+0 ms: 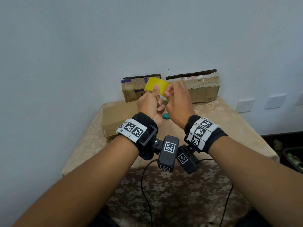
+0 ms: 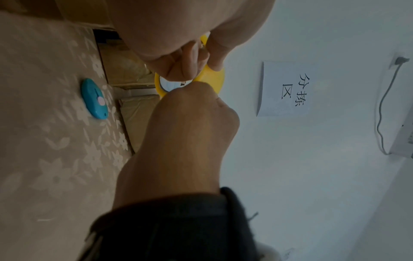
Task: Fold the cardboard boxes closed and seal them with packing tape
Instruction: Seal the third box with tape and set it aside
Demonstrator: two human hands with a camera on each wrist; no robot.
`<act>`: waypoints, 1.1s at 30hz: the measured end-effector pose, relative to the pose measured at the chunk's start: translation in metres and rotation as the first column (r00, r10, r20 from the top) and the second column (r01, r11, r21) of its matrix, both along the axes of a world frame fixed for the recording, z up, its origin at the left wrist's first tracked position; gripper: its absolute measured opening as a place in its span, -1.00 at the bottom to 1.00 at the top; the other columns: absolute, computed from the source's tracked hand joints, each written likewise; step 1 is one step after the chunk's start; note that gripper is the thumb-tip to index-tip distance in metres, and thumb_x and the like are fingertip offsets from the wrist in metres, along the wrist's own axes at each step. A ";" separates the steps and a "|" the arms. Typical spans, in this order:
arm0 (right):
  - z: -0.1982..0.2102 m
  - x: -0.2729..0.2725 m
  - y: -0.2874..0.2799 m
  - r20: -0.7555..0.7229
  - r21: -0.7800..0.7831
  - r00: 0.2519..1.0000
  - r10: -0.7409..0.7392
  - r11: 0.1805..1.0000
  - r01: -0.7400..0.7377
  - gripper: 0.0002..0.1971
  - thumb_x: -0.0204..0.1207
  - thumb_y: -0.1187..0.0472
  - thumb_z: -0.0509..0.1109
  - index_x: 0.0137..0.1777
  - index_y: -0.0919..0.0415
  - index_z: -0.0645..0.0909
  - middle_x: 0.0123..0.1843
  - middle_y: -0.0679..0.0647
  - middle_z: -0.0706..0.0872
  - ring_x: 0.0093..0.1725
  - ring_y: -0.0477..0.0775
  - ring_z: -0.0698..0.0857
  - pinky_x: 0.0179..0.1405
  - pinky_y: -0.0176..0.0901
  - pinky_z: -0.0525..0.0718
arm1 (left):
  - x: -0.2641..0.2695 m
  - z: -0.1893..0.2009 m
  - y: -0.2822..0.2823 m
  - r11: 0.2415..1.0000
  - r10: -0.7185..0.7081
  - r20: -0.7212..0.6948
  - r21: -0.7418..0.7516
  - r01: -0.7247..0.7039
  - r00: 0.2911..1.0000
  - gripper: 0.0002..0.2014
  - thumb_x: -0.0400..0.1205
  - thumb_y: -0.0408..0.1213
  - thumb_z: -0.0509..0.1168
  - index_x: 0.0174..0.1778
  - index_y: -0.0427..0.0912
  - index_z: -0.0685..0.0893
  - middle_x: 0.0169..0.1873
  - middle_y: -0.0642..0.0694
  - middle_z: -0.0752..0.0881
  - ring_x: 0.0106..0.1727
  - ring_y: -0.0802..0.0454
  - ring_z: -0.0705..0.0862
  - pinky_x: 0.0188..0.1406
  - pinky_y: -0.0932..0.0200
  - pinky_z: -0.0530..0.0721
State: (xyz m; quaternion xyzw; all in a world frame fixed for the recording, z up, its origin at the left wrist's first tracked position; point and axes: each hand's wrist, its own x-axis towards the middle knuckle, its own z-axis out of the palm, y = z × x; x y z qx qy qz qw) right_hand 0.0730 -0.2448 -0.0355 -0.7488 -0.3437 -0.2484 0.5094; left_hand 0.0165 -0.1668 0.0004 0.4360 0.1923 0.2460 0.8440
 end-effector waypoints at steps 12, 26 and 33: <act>-0.001 -0.002 -0.002 -0.047 -0.085 0.997 0.064 0.994 -0.067 -0.83 0.65 0.41 0.24 -0.06 0.11 0.42 0.08 0.14 0.51 0.15 0.20 0.49 0.05 0.34 0.57 | -0.001 -0.003 0.003 0.999 0.017 -0.039 -0.026 -0.018 0.999 -0.74 0.74 -0.34 0.37 -0.24 -0.18 0.47 -0.54 -0.03 0.40 -0.67 0.17 0.34 -0.78 0.35 0.24; -0.002 -0.001 -0.001 0.019 0.070 0.997 0.078 0.994 -0.079 -0.90 0.57 0.28 0.53 0.01 0.22 0.67 -0.01 0.05 0.60 -0.06 -0.02 0.58 -0.08 -0.19 0.56 | -0.001 0.001 0.010 0.998 -0.010 -0.031 -0.056 0.009 0.999 -0.74 0.74 -0.30 0.36 -0.23 -0.18 0.47 -0.56 -0.03 0.42 -0.68 0.19 0.37 -0.79 0.35 0.24; -0.002 0.001 -0.002 -0.040 0.088 0.997 0.063 0.994 -0.059 -0.90 0.53 0.36 0.53 -0.14 0.19 0.67 -0.10 -0.02 0.58 -0.10 0.00 0.58 -0.09 -0.32 0.50 | 0.002 0.000 0.006 0.999 -0.011 -0.036 -0.048 0.010 0.999 -0.74 0.73 -0.31 0.39 -0.22 -0.18 0.48 -0.53 -0.01 0.39 -0.65 0.19 0.34 -0.79 0.35 0.24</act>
